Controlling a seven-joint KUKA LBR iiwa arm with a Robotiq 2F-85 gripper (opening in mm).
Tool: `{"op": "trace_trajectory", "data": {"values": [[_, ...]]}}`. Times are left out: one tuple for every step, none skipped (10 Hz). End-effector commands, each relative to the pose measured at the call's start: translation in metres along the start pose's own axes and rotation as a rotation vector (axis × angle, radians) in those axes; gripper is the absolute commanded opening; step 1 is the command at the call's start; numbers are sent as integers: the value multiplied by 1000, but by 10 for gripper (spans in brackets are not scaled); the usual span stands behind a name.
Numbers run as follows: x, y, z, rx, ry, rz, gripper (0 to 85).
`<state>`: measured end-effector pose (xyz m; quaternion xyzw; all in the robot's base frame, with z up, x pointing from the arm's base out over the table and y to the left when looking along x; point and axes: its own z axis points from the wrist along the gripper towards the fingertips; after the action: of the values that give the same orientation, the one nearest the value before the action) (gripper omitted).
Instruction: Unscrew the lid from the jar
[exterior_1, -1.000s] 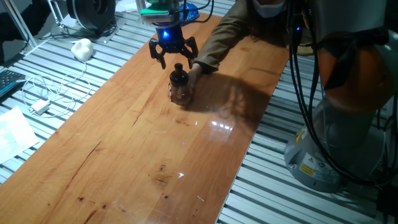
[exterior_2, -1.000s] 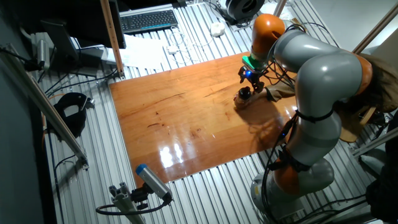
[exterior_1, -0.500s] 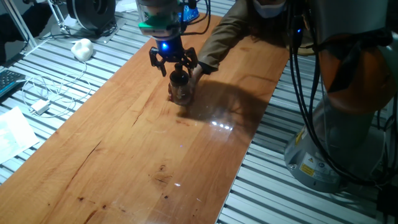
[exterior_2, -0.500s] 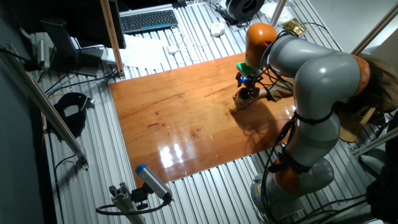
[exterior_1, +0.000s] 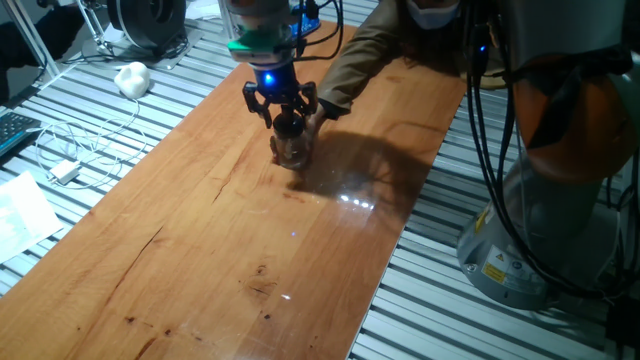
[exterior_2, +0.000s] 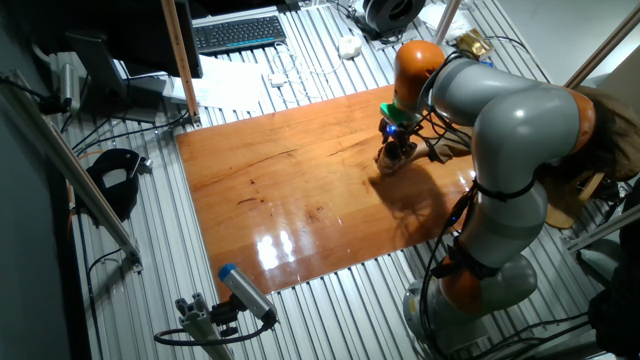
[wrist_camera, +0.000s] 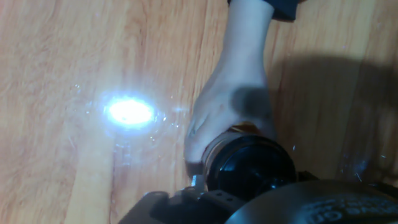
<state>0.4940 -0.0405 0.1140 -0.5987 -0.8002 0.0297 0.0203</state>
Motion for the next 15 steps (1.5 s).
{"op": "trace_trajectory", "data": {"values": [[0,0,0,-11,5,-15,340],[0,0,0,-30,10,-25,170],[0,0,1,-50,7,-29,0],[0,1,2,-60,9,-29,0],[0,1,2,-64,6,-40,0],[0,1,2,-62,-3,-70,0],[0,1,2,-51,-15,-117,0],[0,1,2,-37,-22,-154,0],[0,1,2,-28,-24,-192,0],[0,1,2,-14,-36,-263,0],[0,1,2,-8,-41,-304,0],[0,1,2,-2,-47,-360,0],[0,1,2,11,-54,-431,0],[0,1,2,18,-51,-496,0],[0,1,2,28,-46,-552,0]]}}
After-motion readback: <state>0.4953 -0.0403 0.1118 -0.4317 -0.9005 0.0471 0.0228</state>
